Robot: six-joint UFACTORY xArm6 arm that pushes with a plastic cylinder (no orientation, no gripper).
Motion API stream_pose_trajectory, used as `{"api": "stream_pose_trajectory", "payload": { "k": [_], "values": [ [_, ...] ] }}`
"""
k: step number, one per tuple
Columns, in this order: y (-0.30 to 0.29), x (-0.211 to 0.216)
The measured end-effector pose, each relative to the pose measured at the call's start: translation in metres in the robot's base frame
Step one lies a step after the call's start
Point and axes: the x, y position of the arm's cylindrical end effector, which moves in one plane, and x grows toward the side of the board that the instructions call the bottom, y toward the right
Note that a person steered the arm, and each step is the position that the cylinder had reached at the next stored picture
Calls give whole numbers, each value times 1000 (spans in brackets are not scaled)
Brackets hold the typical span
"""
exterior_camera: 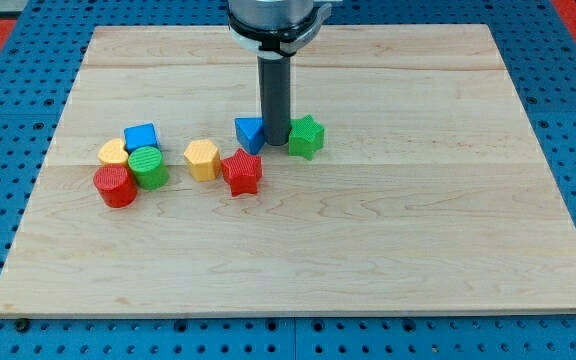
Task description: Push the blue cube into the blue triangle
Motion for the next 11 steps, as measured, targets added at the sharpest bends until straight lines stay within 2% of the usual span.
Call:
{"api": "stream_pose_trajectory", "payload": {
  "k": [1, 3, 5, 6, 7, 8, 10, 11],
  "values": [
    [3, 26],
    [-63, -70],
    [-197, -48],
    [-225, 4],
    [-203, 58],
    [-144, 58],
    [-136, -5],
    [-127, -6]
  ]
}}
